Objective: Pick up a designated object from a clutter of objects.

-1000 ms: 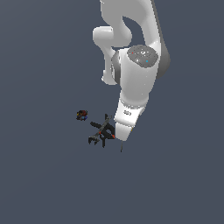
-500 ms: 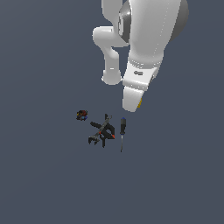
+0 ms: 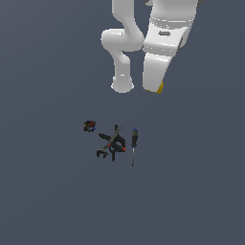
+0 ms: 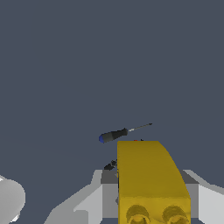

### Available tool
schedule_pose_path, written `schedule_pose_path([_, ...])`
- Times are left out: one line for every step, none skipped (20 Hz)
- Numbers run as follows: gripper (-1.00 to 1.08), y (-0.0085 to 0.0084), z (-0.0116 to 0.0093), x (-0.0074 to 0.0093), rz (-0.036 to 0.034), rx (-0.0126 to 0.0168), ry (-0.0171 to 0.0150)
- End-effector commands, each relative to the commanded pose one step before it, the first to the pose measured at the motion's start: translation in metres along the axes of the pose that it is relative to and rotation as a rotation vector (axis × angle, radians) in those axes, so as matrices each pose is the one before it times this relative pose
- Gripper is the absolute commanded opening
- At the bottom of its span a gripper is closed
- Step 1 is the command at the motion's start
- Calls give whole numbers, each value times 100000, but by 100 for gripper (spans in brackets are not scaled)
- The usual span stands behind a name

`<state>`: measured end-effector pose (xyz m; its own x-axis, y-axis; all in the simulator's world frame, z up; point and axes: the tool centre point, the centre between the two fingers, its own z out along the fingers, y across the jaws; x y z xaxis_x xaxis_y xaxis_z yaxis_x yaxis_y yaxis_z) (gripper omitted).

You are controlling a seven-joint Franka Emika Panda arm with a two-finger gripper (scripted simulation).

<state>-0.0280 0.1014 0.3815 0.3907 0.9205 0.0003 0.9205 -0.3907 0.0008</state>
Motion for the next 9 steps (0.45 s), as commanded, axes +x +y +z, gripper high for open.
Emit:
schedule_pose_path([-100,-539,-1273,1,55,101,-17])
schedule_pose_path([-100,-145,-372,15,0,0,0])
schedule_pose_path([-100,-106,-322,-9,48,-5,9])
schedule_pose_path([-100,-92,-261,15,0,0,0])
schedule_pose_path([-100,-64,-206,16,0,0,0])
schedule_pose_path([-100,-22,-154,-9,68,-11,-7])
schedule_pose_path([-100,-11,-96,17,0,0,0])
schedule_pose_path([-100,12,-43,17,0,0,0])
schedule_pose_path([-100,12,-6,7,0,0,0])
